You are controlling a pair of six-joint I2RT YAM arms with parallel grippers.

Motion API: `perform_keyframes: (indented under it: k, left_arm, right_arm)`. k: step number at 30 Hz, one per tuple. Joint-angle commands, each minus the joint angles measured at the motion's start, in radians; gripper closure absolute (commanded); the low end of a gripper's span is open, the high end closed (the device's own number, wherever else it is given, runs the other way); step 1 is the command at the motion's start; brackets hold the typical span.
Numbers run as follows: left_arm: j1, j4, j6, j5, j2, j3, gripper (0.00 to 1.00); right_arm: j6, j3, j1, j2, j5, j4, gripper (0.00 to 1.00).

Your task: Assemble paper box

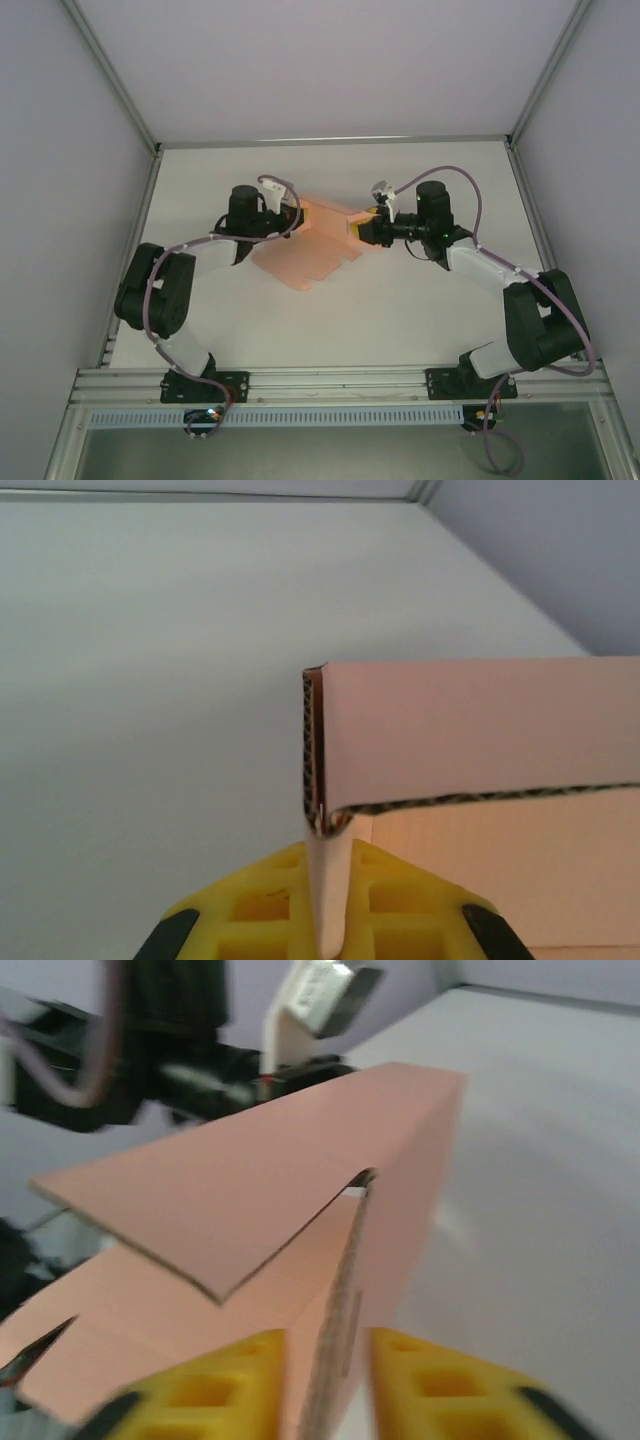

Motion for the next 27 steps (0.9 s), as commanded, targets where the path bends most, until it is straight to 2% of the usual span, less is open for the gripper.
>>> perform_keyframes:
  k: [1, 2, 4, 7, 13, 18, 23, 24, 27]
  left_arm:
    - [-0.066, -0.152, 0.126, -0.329, -0.083, 0.005, 1.00]
    - [-0.075, -0.183, 0.150, -0.362, -0.091, 0.013, 1.00]
    - [-0.086, -0.216, 0.171, -0.385, -0.100, 0.022, 1.00]
    - [-0.092, -0.236, 0.178, -0.377, -0.100, 0.030, 1.00]
    - [-0.120, -0.315, 0.196, -0.416, -0.077, 0.088, 1.00]
    - [-0.135, -0.352, 0.183, -0.396, -0.068, 0.120, 1.00]
    - [-0.153, -0.373, 0.171, -0.385, -0.070, 0.133, 1.00]
    - [-0.156, -0.373, 0.171, -0.382, -0.071, 0.132, 1.00]
    - [-0.161, -0.379, 0.158, -0.367, -0.065, 0.135, 1.00]
  right_arm:
    - [-0.051, 0.003, -0.003, -0.046, 0.315, -0.103, 0.45]
    - [-0.060, 0.000, 0.000, -0.061, 0.383, -0.109, 0.32]
    - [-0.102, 0.000, 0.008, -0.101, 0.468, -0.127, 0.25]
    - [-0.236, 0.027, 0.042, -0.133, 0.518, -0.188, 0.17]
    - [-0.555, 0.105, 0.158, -0.112, 0.652, -0.297, 0.12]
    - [-0.675, 0.155, 0.229, -0.023, 0.718, -0.280, 0.11]
    - [-0.765, 0.200, 0.286, 0.089, 0.782, -0.223, 0.22]
    - [-0.783, 0.201, 0.298, 0.113, 0.817, -0.182, 0.28]
    - [-0.846, 0.193, 0.329, 0.167, 0.906, -0.068, 0.58]
